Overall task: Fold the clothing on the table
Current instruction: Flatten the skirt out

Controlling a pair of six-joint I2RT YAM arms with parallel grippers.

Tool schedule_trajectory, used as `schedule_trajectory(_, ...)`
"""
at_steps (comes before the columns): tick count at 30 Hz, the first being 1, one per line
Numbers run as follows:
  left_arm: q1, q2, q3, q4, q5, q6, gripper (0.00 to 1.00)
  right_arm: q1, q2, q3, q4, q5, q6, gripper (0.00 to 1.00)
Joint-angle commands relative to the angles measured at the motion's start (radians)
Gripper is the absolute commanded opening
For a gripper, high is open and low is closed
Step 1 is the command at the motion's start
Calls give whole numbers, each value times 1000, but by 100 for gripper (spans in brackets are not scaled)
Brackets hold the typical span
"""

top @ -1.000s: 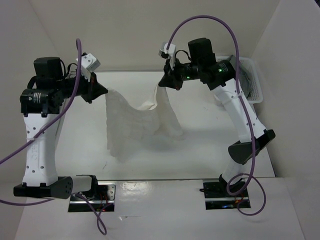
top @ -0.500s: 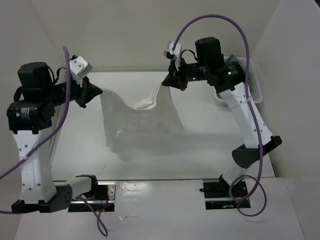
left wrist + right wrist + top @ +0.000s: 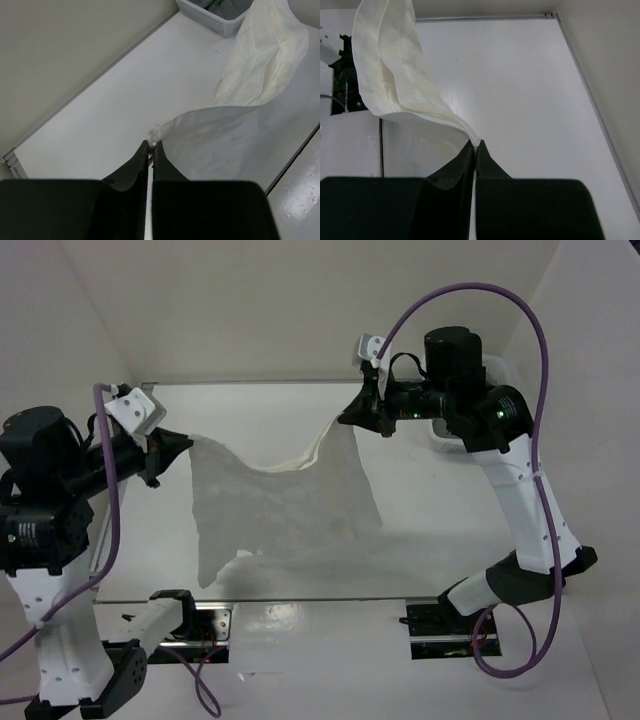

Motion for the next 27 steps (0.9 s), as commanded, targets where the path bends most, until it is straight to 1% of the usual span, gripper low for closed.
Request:
schedule_trajectory(1,9,67,-52,47,30,23,0,-4,34,-58,26,-17,-1,0)
schedule_trajectory(5,9,170,-111,71,39,23,0,-4,119,-115,73,7,19,0)
schedule_trajectory(7,9,260,-125,84,39,23,0,-4,165,-136,95,27,28,0)
schedule_trajectory(8,9,294,-125,106,39,23,0,-4,216,-136,124,38,41,0)
schedule_trajectory(11,9,473,-134,171,10,23,0,-4,333,-136,182,102,61,0)
schedule_trajectory(13,9,552,-134,236,-38,23,0,-4,393,-124,214,152,74,0)
schedule_trajectory(14,9,639,-134,254,-53,23,0,-13,459,-124,243,164,75,0)
schedule_trajectory(15,9,685,-117,286,-67,23,0,-13,491,-100,259,199,90,0)
schedule_trajectory(16,9,781,-85,297,-76,23,0,-25,558,-89,274,216,104,0)
schedule_trajectory(18,0,880,-39,318,-85,14,0,-36,626,-46,307,239,113,0)
schedule_trajectory(19,0,973,-12,318,-85,14,0,-46,658,-29,307,262,125,0)
schedule_trajectory(20,0,1015,48,318,-85,5,0,-47,721,7,319,273,142,0)
schedule_trajectory(21,0,1091,79,327,-96,5,0,-57,750,31,331,273,142,0)
schedule_trajectory(22,0,1126,108,327,-116,-4,0,-57,778,51,331,305,153,0)
schedule_trajectory(23,0,1155,139,327,-127,-4,0,-68,833,104,331,319,153,0)
schedule_trajectory(24,0,1182,198,338,-139,-4,0,-68,859,132,331,319,153,0)
schedule_trajectory(27,0,1293,289,338,-168,-24,0,-79,944,235,331,382,177,0)
